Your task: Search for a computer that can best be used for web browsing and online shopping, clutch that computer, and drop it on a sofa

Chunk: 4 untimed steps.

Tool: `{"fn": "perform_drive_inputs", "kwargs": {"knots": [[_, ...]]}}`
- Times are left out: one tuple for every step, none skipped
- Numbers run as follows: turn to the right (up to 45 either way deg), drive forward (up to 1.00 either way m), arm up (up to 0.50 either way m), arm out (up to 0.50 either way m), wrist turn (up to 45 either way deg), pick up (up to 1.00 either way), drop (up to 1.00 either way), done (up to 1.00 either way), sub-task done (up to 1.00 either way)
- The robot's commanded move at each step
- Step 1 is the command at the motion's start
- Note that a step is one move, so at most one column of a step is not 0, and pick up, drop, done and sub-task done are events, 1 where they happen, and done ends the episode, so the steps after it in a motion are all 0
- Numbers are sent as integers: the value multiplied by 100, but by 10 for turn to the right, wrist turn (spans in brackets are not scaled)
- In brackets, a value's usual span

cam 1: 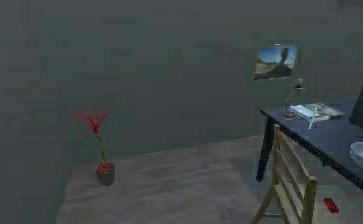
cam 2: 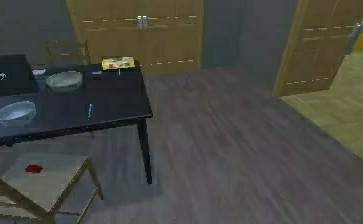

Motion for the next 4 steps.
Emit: {"fn": "perform_drive_inputs", "kwargs": {"knots": [[450,0,0,0,0,0,0,0,0],[450,0,0,0,0,0,0,0,0],[150,0,0,0,0,0,0,0,0],[0,35,0,0,0,0,0,0,0]]}}
